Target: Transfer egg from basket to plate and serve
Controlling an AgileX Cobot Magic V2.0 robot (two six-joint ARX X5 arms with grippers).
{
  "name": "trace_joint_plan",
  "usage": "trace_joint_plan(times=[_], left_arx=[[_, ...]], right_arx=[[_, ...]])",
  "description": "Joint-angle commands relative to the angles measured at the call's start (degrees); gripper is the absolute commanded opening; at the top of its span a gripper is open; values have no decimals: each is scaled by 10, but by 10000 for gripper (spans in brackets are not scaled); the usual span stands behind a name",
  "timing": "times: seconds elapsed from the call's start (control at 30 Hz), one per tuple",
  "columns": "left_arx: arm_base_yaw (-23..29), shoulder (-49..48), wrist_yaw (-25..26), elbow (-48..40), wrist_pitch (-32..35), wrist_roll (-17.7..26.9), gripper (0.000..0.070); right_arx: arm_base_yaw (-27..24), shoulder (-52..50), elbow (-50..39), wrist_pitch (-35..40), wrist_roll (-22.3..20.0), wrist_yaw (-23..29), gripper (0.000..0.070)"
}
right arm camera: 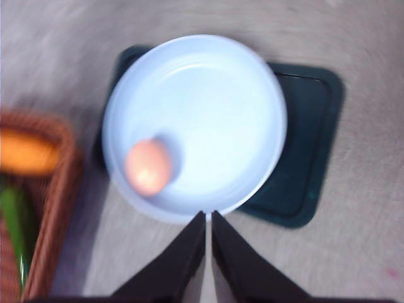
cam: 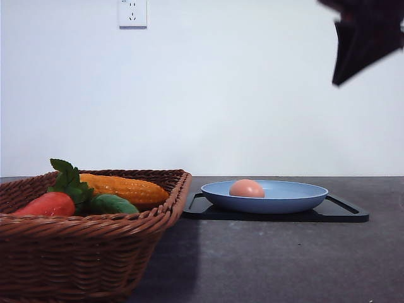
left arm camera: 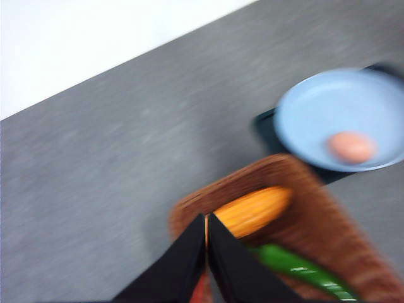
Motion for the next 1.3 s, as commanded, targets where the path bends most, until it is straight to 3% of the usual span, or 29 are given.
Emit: trace_joint_plan(times=[0.0, 0.27, 0.43, 0.83, 0.97, 1.07, 1.27], left_arx=[[30, 4, 1, 5, 0, 28, 0], [166, -36, 145, -60, 53, 49, 0], [205, -97, 200, -152, 135, 45, 0], [209, -288, 205, -392, 276, -56, 0], [208, -343, 209, -435, 295, -90, 0], [208, -355, 209, -435, 293, -116, 0], [208, -356, 209, -435, 297, -115, 0]], right_arx=[[26, -24, 8, 1, -15, 28, 0], [152, -145, -20, 11, -14, 162, 0], [201, -218, -84, 57, -14, 203, 0], [235, -394, -402, 309, -3, 213, 0], [237, -429, -495, 405, 16, 216, 0], [237, -433, -529, 448, 31, 229, 0], [237, -434, -532, 463, 42, 232, 0]])
